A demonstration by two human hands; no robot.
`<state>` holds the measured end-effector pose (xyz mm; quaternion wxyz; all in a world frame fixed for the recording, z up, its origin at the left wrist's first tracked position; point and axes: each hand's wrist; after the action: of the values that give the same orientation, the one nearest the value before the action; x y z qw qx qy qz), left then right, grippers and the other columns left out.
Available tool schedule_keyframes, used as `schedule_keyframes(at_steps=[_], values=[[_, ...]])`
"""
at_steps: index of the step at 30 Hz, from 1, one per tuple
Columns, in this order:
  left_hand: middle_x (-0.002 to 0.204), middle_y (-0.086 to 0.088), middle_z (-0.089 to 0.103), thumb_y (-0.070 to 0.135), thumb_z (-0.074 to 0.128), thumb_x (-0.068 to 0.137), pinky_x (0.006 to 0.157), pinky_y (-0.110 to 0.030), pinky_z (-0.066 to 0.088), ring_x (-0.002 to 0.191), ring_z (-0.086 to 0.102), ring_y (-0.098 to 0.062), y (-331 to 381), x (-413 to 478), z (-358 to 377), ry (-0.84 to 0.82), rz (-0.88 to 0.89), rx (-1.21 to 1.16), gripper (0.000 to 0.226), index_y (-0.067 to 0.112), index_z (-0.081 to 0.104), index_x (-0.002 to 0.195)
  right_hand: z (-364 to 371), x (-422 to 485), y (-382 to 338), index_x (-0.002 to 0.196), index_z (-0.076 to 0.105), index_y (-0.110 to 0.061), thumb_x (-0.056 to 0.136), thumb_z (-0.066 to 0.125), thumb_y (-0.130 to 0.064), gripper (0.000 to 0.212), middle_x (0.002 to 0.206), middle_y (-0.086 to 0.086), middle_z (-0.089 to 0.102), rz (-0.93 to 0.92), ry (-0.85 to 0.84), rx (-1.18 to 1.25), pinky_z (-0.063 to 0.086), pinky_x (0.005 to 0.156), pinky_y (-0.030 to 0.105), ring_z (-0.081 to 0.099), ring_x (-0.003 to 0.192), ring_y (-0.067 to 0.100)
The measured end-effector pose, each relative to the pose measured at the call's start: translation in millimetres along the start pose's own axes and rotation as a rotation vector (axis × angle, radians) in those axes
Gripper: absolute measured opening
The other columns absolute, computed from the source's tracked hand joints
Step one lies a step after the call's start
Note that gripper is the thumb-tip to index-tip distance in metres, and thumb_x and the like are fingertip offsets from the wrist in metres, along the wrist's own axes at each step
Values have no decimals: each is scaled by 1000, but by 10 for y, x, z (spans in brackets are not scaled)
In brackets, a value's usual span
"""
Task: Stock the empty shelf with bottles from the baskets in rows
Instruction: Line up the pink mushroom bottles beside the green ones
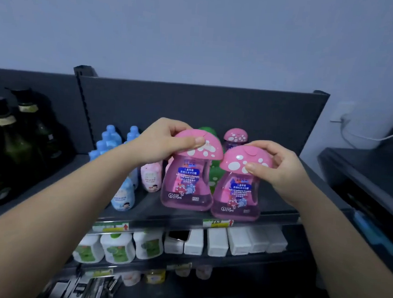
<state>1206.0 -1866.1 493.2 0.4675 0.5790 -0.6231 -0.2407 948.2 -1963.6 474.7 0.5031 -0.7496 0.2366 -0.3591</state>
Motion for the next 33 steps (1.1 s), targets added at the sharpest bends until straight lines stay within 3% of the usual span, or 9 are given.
schedule_keyframes(at_steps=[4,8,12,15,22,25,29,33], values=[[79,-10,72,60,70,65,66,-41,52,70,67,-24,168,422,50,-53,57,-10,51,14,73,86,-259,197,10,106,65,-20,64,87,-17,47,98,-1,75,-15,41,-33,57,69,25,72,89,17],[74,-5,70,60,69,66,65,-42,50,67,64,-16,239,824,168,-118,113,8,51,14,72,86,-500,388,36,107,64,-20,65,82,-21,45,101,3,74,-12,71,-87,59,71,27,72,91,20],[86,-21,70,60,69,66,71,-51,53,73,65,-24,260,1286,163,-130,156,-24,56,10,72,91,-742,728,-29,108,64,-22,65,78,-26,45,100,0,74,-25,122,-146,57,72,26,71,90,16],[83,-17,71,61,68,65,67,-42,50,71,64,-19,168,1578,215,-146,148,-33,61,8,71,95,-873,875,47,105,64,-24,63,79,-25,44,95,-6,74,-37,171,-155,56,70,22,71,87,11],[70,4,69,45,76,75,55,-20,49,61,63,-7,-24,2022,479,-147,62,-68,34,15,71,89,-1378,1077,384,104,65,-25,62,78,-26,44,96,-4,74,20,219,-143,58,72,27,71,90,16],[68,5,70,44,70,71,54,-19,51,60,65,-6,-53,2121,592,-115,38,-112,37,13,70,91,-1603,1214,668,105,66,-29,67,82,-22,41,103,1,73,61,198,-138,58,75,33,71,93,19],[65,5,68,40,71,74,51,-18,49,57,63,-5,-116,2227,641,-12,-27,-134,32,12,70,90,-1749,1494,1118,107,65,-22,72,83,-7,42,100,0,74,110,93,-185,58,72,25,71,90,14],[76,0,70,58,78,64,59,-21,48,66,62,-10,-160,2400,667,119,-40,-100,51,15,75,91,-1947,1756,1525,108,65,-17,69,85,-5,46,97,-2,76,172,4,-181,57,72,24,72,92,15]])
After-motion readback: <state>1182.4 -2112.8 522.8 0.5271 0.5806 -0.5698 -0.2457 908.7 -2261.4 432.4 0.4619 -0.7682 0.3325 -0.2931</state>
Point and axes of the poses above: each hand's wrist, its own x-axis towards the middle knuckle, its own z-axis out of the palm, y = z × x
